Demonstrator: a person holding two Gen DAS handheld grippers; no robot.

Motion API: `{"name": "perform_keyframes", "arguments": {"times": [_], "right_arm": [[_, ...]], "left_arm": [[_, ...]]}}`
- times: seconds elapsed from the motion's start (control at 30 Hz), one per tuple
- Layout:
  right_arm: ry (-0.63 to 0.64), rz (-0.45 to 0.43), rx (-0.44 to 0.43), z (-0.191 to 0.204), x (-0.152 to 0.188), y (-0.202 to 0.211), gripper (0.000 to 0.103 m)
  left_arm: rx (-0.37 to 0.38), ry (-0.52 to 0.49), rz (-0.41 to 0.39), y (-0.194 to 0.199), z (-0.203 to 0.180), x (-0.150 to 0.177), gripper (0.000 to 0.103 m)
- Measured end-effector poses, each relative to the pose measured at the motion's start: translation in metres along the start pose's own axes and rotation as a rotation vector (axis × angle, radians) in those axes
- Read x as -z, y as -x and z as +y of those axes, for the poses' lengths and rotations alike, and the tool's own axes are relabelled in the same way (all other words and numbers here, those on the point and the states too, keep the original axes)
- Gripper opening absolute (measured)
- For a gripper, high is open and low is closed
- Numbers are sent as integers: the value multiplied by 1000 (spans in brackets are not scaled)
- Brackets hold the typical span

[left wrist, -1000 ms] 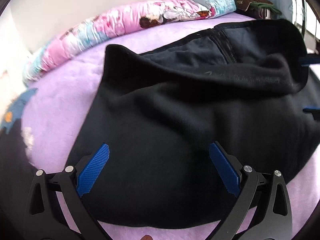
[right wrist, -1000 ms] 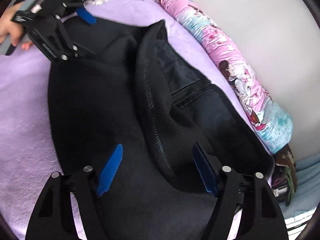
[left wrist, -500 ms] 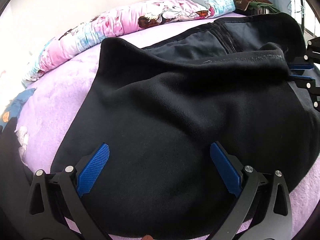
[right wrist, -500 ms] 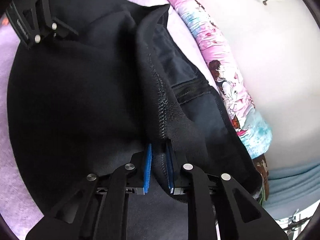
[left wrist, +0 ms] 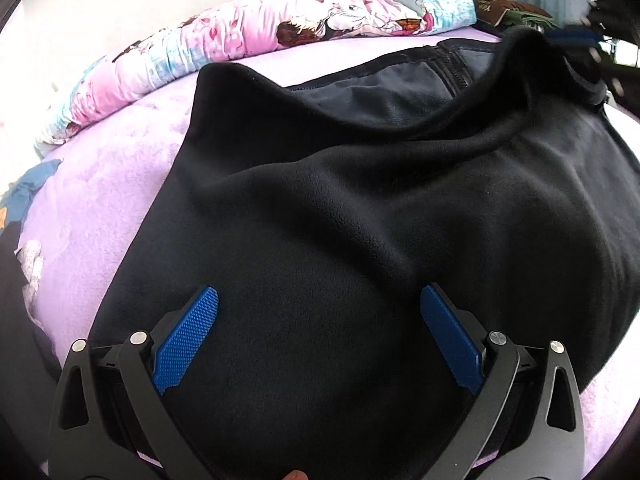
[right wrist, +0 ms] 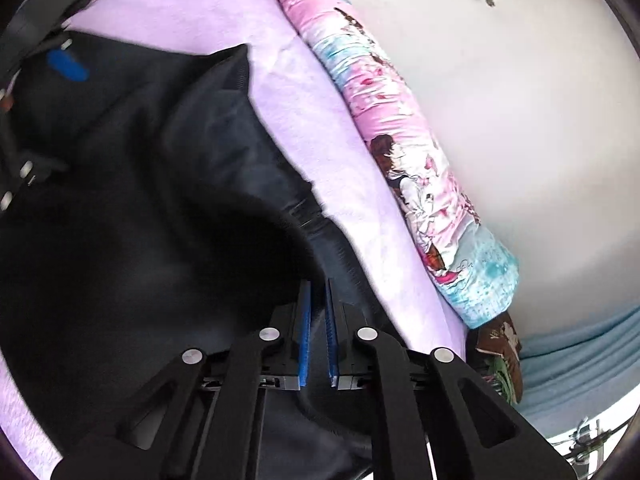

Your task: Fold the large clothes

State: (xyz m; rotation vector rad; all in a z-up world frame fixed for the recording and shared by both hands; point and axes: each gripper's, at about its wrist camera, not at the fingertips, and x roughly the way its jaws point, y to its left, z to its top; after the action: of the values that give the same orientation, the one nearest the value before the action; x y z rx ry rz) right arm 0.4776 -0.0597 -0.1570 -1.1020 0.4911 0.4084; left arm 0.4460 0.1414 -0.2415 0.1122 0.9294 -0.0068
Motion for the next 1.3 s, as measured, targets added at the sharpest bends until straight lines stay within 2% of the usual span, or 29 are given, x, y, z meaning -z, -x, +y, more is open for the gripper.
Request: {"name": "perform_keyframes", "arguments": {"times": [0.13,0.27,0.37,0.47,0.57,0.63,0.67,0.7,0.73,0.77,0.83,0.87,0.93,1.0,1.07,1.13,1.3], "right_arm": [[-24,12,-10,-25,-17,-21,6],[-18,64,-29,-42,-31,-56,5],[-67,105,-52,-58,-35,-86,4],[-120,172,-51,-69,-28,-118,1],[-177,219,-109,-72,-10,-140,1],[-188,218,-130,-70,-1,-140,1],[-220,186,-152,-72,2,-134,4],[-269,141,-189,-77,6,-124,23],[-313,105,-205,-83,11,-112,43],[-340,76,-221,-86,17,-103,76],[-343,10,-278,-93,28,-83,79],[-333,12,-294,-95,33,-79,79],[-297,10,-335,-99,45,-69,79],[-238,22,-368,-102,51,-68,79],[-182,43,-403,-105,58,-69,78],[-176,53,-452,-115,65,-74,78],[-198,85,-592,-134,73,-97,70]], "left_arm": [[8,-14,7,0,-1,-5,98],[33,-18,-1,1,0,-9,97],[113,-18,-12,3,2,-18,97],[149,-35,-54,4,6,-34,97],[206,-3,-46,-4,13,-50,97],[210,4,-37,-8,15,-55,97],[221,-5,-35,-8,15,-56,97],[226,-23,-36,-7,14,-57,97],[228,-54,-45,-3,13,-58,97],[227,-94,-55,0,13,-61,97],[249,-201,-79,6,12,-71,97],[265,-289,-93,6,10,-79,97],[294,-552,-117,3,4,-92,97],[320,-737,-111,-1,1,-98,97],[377,-935,-80,-6,2,-106,97],[438,-1022,-63,-9,9,-121,97],[635,-1060,46,-31,30,-167,97]]}}
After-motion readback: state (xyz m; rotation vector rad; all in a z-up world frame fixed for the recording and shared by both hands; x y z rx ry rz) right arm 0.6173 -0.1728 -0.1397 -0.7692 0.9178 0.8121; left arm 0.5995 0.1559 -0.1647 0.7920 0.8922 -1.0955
